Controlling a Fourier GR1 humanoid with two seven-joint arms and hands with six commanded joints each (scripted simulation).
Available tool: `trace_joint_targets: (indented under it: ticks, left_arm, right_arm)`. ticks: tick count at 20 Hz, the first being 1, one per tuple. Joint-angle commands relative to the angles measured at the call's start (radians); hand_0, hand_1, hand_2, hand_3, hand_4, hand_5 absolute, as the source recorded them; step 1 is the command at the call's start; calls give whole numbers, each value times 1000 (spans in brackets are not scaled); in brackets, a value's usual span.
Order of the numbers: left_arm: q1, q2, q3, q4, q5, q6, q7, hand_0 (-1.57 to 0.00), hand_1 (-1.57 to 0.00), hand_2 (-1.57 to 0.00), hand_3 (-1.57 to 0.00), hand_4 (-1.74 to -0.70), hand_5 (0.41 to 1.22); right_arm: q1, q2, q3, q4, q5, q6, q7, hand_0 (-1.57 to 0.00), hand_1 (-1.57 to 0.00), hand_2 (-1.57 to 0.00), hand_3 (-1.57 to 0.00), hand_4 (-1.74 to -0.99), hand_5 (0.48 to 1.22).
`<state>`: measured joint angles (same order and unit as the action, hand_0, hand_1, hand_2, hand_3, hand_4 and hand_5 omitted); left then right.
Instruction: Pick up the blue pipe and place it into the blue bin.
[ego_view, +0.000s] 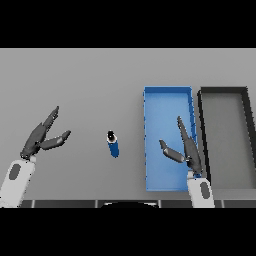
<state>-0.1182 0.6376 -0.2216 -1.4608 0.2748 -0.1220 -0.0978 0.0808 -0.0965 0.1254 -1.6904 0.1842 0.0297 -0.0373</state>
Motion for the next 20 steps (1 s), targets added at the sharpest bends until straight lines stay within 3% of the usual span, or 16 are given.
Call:
trace_joint_targets:
  ticks: [1, 5, 8, 11, 13, 15, 20]
  left_arm:
    - [11, 6, 1, -14, 11, -15, -15, 1, 1, 1, 1, -1085, 604]
    - [43, 32, -52, -81, 17, -108, -45, 1, 1, 1, 1, -1096, 567]
    - [63, 26, -108, -144, 17, -151, -15, 1, 1, 1, 1, -1124, 514]
    - [76, -17, -175, -187, -24, -158, -10, 1, 1, 1, 1, -1170, 490]
    - [59, -41, -204, -199, -60, -140, 17, 1, 1, 1, 1, -1176, 475]
    - [62, -75, -230, -173, -104, -125, -1, 1, 1, 1, 1, -1186, 466]
    - [-3, -186, -269, -81, -134, -111, 32, 1, 1, 1, 1, -1206, 468]
  right_arm:
    - [-3, -8, -9, -1, -3, -2, 15, 1, 1, 1, 1, -1186, 601]
    - [-3, -14, -2, 13, 4, 7, -16, 1, 1, 1, 1, -1193, 605]
    - [-14, -16, -6, 26, -7, 18, -17, 1, 1, 1, 1, -1205, 611]
    - [-2, -29, -11, 5, -9, 21, -36, 1, 1, 1, 1, -1211, 613]
    - [4, -13, 3, -9, -6, 17, -13, 1, 1, 1, 1, -1217, 615]
    - [12, 0, 15, -11, 3, 13, -8, 1, 1, 1, 1, -1223, 619]
    - [18, 2, 16, -29, 6, 9, 11, 1, 1, 1, 1, -1229, 622]
